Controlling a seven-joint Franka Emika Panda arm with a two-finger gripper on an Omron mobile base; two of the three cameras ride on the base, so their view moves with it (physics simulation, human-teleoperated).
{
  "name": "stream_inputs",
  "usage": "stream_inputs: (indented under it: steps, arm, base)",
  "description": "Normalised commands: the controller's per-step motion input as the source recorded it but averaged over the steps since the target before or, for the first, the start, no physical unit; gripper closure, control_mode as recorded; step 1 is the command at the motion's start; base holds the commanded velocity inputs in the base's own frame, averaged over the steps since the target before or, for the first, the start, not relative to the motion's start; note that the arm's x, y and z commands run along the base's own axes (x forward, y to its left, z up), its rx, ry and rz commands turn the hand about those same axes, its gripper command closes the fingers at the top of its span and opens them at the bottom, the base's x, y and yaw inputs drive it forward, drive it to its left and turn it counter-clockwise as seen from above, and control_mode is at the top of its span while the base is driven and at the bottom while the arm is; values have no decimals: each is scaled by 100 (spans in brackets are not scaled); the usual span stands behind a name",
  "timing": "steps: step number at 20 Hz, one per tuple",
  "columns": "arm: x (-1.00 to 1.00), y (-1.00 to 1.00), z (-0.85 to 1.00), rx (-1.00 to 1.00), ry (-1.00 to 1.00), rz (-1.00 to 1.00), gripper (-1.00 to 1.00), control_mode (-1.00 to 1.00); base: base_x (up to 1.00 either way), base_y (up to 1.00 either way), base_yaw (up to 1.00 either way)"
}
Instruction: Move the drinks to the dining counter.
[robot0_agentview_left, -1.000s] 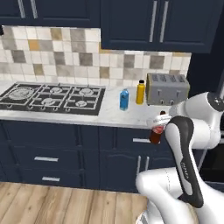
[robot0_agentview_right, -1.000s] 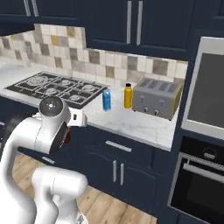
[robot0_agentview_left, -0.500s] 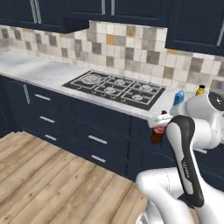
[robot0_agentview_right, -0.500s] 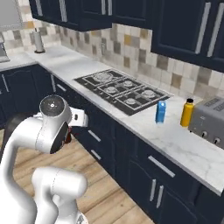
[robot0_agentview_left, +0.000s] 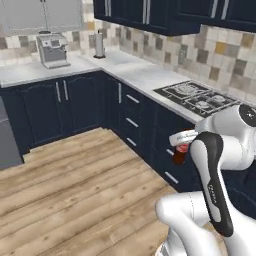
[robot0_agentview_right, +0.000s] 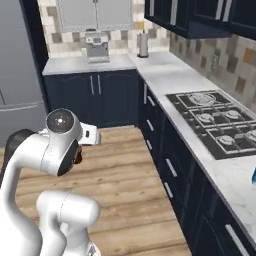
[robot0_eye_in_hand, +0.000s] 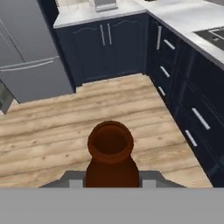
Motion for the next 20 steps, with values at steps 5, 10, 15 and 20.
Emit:
stream_inputs:
  steps: [5,10,15,20]
  arm:
    - [0,0,0,0,0,0,100,100]
    - [0,0,0,0,0,0,100,100]
    - [0,0,0,0,0,0,100,100]
    - [0,0,0,0,0,0,100,100]
  base:
    - [0,7,75]
    - [0,6,74]
    - [0,10,72]
    - [0,11,68]
